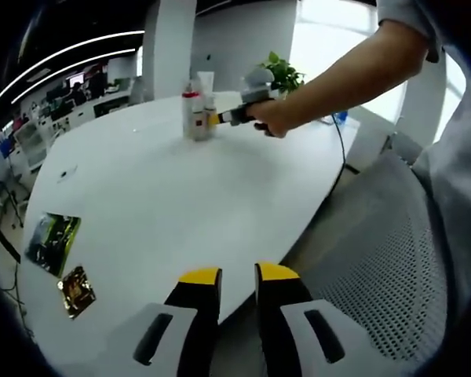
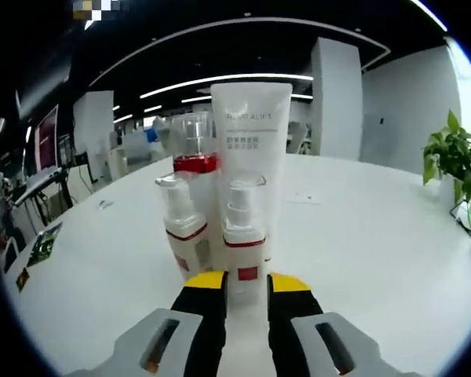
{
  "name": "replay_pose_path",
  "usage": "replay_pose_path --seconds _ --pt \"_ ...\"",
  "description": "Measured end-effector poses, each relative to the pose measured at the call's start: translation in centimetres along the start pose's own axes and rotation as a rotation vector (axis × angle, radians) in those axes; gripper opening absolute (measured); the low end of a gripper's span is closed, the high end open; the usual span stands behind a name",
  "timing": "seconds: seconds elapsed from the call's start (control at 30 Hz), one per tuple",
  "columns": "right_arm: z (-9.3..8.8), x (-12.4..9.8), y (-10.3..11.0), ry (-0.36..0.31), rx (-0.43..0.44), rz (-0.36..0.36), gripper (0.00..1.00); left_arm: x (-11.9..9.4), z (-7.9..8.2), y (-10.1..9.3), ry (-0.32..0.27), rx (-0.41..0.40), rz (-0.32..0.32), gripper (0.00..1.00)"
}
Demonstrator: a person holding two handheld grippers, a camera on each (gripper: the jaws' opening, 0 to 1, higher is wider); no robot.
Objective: Arrange the skincare products in the storage area until every visible bottle or jar stands upright without overlapping.
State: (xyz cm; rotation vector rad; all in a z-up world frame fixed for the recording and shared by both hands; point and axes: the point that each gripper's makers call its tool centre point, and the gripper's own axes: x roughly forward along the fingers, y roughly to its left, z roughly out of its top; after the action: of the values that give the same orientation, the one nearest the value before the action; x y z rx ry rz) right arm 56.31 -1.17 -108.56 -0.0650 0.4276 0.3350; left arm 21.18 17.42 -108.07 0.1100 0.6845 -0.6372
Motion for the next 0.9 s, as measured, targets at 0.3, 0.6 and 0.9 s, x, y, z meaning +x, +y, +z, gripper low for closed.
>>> replay_pose_path --seconds 0.3,0.6,0.9 --pt "0.6 -0.1 0.6 -0.011 0.019 0.003 0.11 0.0 -0.1 0.2 0.004 0.007 0.009 0.10" --pt "0.1 -2.1 2.2 -0.008 0.149 0.016 0.19 -0.1 -0.1 0.4 0.006 0.013 0.025 0.10" --pt "0.9 -0.7 5.7 0.009 0.132 0.077 0.17 0.0 -0.3 0.5 0.019 0.017 0.030 0.09"
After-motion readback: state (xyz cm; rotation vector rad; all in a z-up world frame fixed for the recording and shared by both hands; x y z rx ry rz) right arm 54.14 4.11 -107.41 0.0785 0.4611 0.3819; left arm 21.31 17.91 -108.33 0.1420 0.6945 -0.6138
